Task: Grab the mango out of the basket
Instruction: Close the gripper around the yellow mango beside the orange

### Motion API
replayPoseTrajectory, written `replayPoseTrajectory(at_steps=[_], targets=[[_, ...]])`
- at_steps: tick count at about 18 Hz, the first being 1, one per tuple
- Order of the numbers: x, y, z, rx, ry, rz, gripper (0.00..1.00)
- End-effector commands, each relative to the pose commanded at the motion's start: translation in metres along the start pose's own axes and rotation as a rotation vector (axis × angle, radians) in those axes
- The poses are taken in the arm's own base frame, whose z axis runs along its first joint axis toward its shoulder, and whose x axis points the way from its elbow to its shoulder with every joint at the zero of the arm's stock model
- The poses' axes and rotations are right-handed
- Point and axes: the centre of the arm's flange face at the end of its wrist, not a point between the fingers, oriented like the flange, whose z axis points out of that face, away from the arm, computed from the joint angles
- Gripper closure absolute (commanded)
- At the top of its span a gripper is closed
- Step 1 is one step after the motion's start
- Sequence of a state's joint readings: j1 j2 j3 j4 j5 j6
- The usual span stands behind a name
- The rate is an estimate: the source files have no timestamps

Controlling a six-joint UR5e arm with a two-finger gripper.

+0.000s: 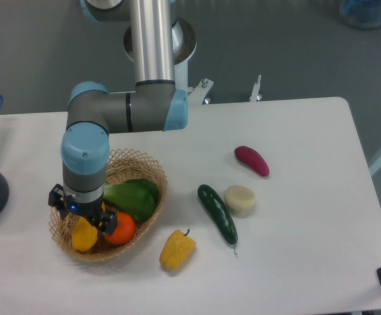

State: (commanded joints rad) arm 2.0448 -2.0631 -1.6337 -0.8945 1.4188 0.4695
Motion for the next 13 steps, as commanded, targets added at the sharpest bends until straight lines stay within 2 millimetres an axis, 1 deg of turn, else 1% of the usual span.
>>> replayPoseTrajectory(at_steps=[2,4,9,13], targets=[[0.006,-0.002,0.003,0.009,-0.01,-0.012,0.0],[0.007,-0.001,0.007,0.004,-0.007,-0.011,0.0],[0.01,-0.001,0.017,-0.006,-0.003,-0.005,0.0],[0.009,-0.003,0.021,-0.012,-0.004,-0.001,0.0]])
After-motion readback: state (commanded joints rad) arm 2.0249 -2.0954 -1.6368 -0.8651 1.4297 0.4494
